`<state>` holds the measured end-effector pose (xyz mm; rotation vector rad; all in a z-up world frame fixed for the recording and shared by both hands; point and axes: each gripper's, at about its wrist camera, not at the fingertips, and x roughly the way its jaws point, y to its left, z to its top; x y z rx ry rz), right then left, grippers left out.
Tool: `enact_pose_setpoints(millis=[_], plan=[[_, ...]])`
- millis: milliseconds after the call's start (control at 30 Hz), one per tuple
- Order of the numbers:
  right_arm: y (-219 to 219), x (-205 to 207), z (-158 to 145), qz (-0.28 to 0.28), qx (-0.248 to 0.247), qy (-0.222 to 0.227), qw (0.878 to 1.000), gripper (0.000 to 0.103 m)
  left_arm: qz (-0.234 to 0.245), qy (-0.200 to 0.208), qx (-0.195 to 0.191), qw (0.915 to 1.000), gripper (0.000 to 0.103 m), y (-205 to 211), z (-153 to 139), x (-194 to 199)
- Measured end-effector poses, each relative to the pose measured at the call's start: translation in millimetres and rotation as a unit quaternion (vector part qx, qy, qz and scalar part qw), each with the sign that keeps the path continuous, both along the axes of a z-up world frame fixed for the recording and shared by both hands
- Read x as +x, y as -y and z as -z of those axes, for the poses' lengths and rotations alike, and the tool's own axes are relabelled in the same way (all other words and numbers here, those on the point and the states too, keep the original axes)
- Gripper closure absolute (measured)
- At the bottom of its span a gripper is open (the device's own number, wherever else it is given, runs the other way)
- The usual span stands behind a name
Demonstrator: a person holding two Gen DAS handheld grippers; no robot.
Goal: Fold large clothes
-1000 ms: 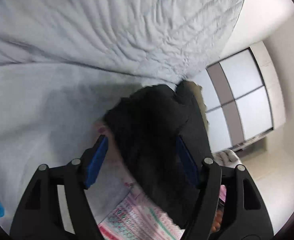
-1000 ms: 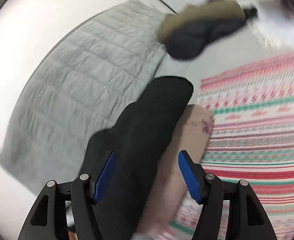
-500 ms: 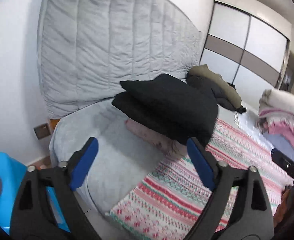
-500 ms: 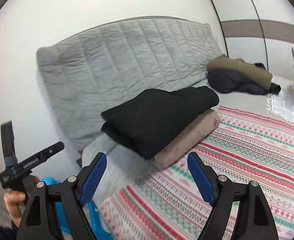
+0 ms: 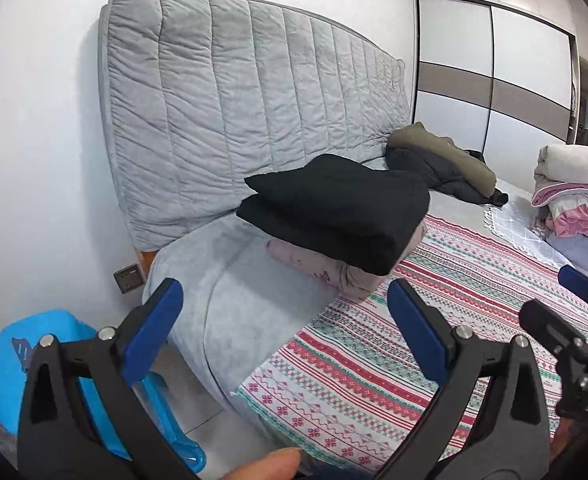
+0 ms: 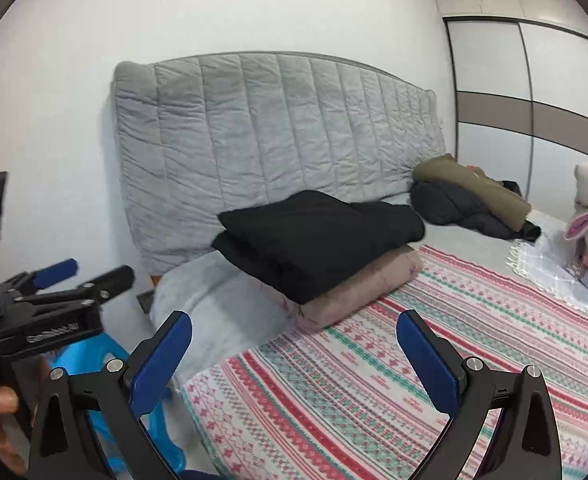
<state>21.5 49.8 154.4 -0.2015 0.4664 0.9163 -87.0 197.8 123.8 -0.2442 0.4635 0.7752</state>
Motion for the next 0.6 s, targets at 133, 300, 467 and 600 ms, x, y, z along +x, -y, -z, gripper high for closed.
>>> enact_pose_setpoints(millis=[133, 300, 467, 600], plan=[[11, -3, -3, 0.007, 0.002, 0.013, 1.0, 0.0, 0.019, -0.01, -0.013, 0.9997, 0.001, 9, 1, 9], [19, 0, -7, 0.017, 0.011, 0.016, 1.0, 0.0, 0.016, -0.001, -0.006, 0.9998, 0.001, 12, -4, 13], [25, 8, -2, 0.033, 0.003, 0.01, 0.999, 0.0, 0.012, 0.0, -0.005, 0.9999, 0.001, 15, -1, 17], [28, 11, -3, 0.04, 0.005, 0.008, 0.999, 0.0, 0.017, -0.008, -0.002, 0.9998, 0.001, 19, 3, 24]])
